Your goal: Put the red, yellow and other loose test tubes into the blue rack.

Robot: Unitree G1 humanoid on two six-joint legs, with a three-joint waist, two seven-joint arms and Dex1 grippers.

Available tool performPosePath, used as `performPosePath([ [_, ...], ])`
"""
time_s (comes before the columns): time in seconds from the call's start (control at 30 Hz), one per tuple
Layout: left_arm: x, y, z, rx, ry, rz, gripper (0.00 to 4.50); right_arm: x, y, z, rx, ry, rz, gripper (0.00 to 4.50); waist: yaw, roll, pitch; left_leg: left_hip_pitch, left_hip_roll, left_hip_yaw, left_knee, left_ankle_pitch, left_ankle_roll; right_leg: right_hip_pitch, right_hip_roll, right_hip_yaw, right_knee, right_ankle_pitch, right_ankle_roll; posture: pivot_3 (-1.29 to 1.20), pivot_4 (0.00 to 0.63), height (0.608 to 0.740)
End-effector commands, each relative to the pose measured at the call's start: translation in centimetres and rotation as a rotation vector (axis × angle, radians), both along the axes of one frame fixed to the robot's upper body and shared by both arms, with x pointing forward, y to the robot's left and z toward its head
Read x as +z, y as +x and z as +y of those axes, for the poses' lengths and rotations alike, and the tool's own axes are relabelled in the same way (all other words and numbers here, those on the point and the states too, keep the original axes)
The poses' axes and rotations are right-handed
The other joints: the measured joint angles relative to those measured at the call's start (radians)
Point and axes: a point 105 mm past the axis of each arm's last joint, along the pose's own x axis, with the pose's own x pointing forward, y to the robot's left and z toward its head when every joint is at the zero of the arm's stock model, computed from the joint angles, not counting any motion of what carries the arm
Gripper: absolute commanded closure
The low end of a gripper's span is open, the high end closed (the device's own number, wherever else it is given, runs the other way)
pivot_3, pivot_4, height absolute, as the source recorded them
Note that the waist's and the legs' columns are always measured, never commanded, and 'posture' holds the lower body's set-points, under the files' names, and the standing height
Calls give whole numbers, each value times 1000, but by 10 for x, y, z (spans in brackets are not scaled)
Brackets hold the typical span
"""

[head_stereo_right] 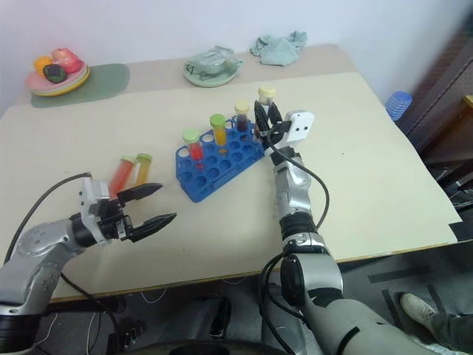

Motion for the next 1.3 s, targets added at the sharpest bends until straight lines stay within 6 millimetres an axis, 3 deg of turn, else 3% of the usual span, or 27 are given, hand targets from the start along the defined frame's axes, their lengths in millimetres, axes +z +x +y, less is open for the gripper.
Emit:
performPosePath([
  [0.03, 12, 0, 8, 88, -26, -81, 0, 9, 0, 10, 15, 14, -47, 3703, -1, 0, 0, 0, 0, 0, 0, 0, 0, 0, 0, 0, 0, 0, 0, 0, 150, 740],
  [0.43, 10, -24, -8, -86, 28, -41, 0, -8, 12, 7, -13, -4, 31, 3703, -2, 0, 0, 0, 1, 1, 0, 0, 0, 0, 1, 0, 0, 1, -1, 0, 150, 740],
  [0.9, 18, -24, -6, -94, 22, -46, 0, -31, 9, 1, -66, -25, 86, 3703, -1, 0, -1, 1, 1, 1, 0, 0, 0, 1, 1, 0, 0, 1, -1, 0, 150, 740],
  [1.3, 27, -25, -5, -89, 36, -49, 0, -34, 14, 1, -111, -10, 126, 3703, -1, 0, -2, 2, 1, 0, 0, 0, 0, 2, 1, 0, 0, 1, -1, 0, 150, 740],
])
